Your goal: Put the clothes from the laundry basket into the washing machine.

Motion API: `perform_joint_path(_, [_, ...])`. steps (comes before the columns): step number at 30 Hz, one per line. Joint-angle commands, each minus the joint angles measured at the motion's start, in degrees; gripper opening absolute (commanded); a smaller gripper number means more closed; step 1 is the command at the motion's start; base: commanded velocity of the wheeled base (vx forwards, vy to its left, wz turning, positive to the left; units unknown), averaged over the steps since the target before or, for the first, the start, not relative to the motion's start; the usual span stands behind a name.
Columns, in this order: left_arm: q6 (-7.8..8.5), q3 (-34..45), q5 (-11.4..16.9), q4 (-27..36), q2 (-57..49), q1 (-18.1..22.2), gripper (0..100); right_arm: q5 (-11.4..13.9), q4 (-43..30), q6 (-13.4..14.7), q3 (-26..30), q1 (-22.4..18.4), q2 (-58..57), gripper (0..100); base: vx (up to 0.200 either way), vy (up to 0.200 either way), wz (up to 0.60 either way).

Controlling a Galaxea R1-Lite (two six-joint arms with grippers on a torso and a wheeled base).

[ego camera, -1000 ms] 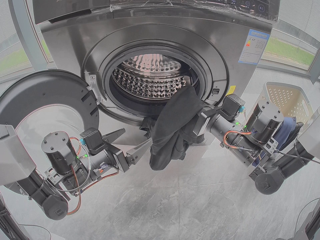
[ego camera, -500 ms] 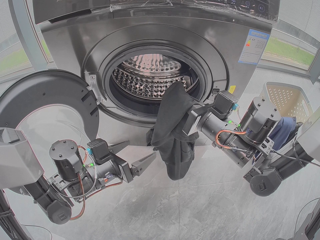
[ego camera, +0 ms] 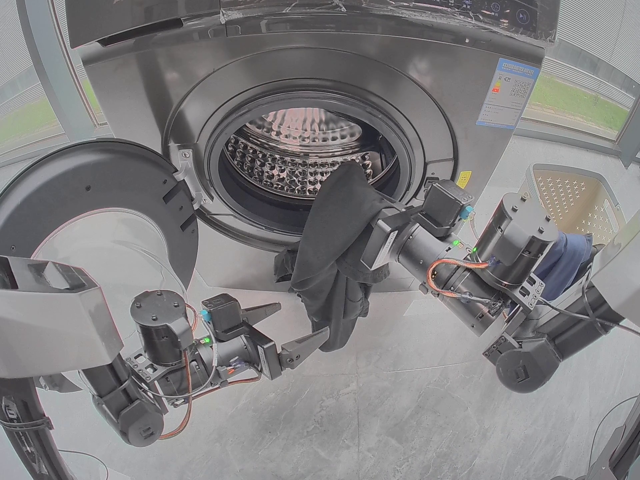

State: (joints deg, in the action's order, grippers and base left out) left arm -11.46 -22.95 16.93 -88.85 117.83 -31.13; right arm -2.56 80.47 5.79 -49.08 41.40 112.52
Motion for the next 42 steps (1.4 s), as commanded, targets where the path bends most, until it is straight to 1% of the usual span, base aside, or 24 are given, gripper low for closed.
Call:
perform_joint_path(1, [-0.14, -3.68, 0.29, -0.01, 4.33, 0.55, 100, 0.01, 0.13, 0.01, 0.21, 0.0, 0.07, 0, 0.0, 0.0, 0.0])
perform_joint_path(6, [-0.23, -6.93, 0.29, -0.01, 5.12, 0.9, 100, 0.01, 0.3, 0.01, 0.48, 0.17, 0.07, 0, 0.0, 0.0, 0.0])
perform_joint_path(12, [-0.32, -8.69, 0.29, -0.01, 5.21, 0.72, 100, -0.08, 0.48, 0.1, 0.39, 1.05, 0.24, 0, 0.0, 0.0, 0.0])
perform_joint_path(17, [-0.05, -11.23, 0.21, -0.01, 6.62, 0.72, 100, -0.08, 0.57, 0.1, 0.39, 1.05, 0.68, 0, 0.0, 0.0, 0.0])
perform_joint_path(19, [-0.23, -11.59, 0.29, -0.01, 6.71, 0.64, 100, -0.08, 0.57, 0.1, 0.48, 1.14, 0.68, 0, 0.0, 0.0, 0.0])
perform_joint_path(23, [-0.05, -12.03, 0.29, -0.01, 6.88, 0.2, 100, -0.08, 0.65, 0.1, 0.48, 1.23, 0.77, 0, 0.0, 0.0, 0.0])
perform_joint_path(33, [0.21, -16.07, -0.59, -0.1, 9.52, 0.29, 100, -0.16, 0.74, 0.36, 0.3, 2.11, 1.39, 0, 0.0, 0.0, 0.0])
perform_joint_path(34, [0.21, -16.51, -0.94, -0.1, 9.61, 0.37, 0, -0.16, 0.83, 0.36, 0.3, 2.02, 1.39, 0, 0.0, 0.0, 0.0])
perform_joint_path(39, [0.21, -17.91, -2.52, -0.1, 9.61, 0.72, 0, -0.16, 0.83, 0.36, 0.56, 1.84, 1.39, 0, 0.0, 0.0, 0.0])
perform_joint_path(42, [0.21, -17.12, -3.05, -0.1, 8.82, 0.55, 0, -0.25, 0.83, 0.36, 0.65, 1.32, 1.39, 0, 0.0, 0.0, 0.0])
